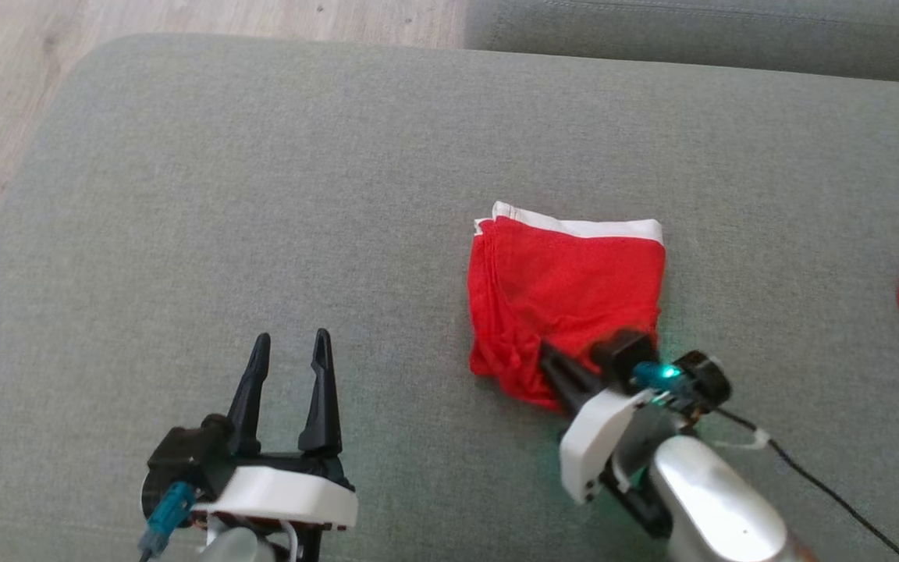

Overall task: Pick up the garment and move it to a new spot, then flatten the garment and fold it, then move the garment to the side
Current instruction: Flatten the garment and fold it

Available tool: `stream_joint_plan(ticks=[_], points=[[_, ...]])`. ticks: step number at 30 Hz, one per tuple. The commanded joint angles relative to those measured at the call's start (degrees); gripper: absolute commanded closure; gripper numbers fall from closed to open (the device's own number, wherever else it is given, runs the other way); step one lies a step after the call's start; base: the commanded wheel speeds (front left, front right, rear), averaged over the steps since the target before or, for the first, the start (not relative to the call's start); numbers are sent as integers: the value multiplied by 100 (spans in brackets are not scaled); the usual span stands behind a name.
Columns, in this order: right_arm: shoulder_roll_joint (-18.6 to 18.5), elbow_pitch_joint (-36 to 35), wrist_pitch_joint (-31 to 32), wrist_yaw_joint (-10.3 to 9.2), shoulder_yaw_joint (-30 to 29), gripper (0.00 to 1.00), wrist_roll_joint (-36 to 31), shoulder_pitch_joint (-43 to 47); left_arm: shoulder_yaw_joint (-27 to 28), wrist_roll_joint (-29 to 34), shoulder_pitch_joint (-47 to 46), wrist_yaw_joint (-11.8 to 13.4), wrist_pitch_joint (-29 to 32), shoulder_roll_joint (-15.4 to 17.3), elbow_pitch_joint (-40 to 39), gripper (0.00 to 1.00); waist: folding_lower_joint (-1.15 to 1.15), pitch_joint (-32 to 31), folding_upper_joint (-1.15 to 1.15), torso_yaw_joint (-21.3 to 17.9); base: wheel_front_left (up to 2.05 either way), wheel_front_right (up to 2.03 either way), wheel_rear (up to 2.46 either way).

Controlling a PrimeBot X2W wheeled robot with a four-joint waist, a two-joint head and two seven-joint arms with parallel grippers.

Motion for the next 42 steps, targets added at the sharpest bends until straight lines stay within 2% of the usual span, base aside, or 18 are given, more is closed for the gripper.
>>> stream_joint_plan(ticks=[1,12,16,20,22,23,24,25,26,35,36,42], points=[[94,-150,-82,-4,161,100,51,-146,240,-39,-208,7,-50,71,-163,0,0,3,0,11,0,0,0],[94,-93,-92,-4,1420,100,518,-402,286,-44,-206,17,-73,55,-172,0,0,39,0,10,0,0,0],[95,-47,-205,-4,1529,100,548,-478,304,-49,-212,12,-79,52,-150,0,0,39,0,-19,0,0,0],[95,-194,-484,-4,1401,98,557,-531,358,-47,-208,11,-88,72,-118,0,0,-24,0,-74,0,0,0],[95,-342,-649,-4,1240,73,531,-502,390,-47,-196,16,-92,82,-107,0,0,-89,0,-106,0,0,0],[95,-430,-694,-4,1172,55,518,-469,407,-49,-185,21,-94,89,-102,0,0,-127,0,-127,0,0,0],[95,-537,-739,-4,1097,44,494,-429,423,-49,-173,25,-96,98,-100,0,0,-161,0,-147,0,0,0],[95,-653,-777,-4,1001,15,475,-375,440,-49,-160,27,-97,109,-97,0,0,-198,0,-169,0,0,0],[95,-773,-798,-4,903,0,460,-308,456,-47,-145,30,-99,121,-93,0,0,-242,0,-193,0,0,0],[95,-1816,-703,-4,-631,0,127,573,541,-8,-74,34,-110,182,-16,0,0,-531,0,-390,0,0,0],[95,-1816,-703,-4,-631,0,127,573,541,-8,-74,34,-110,182,-16,0,0,-531,0,-390,0,0,0],[95,-2348,-691,-4,-1571,0,167,1316,557,21,112,23,-118,131,58,0,0,-675,0,-511,0,0,0]])
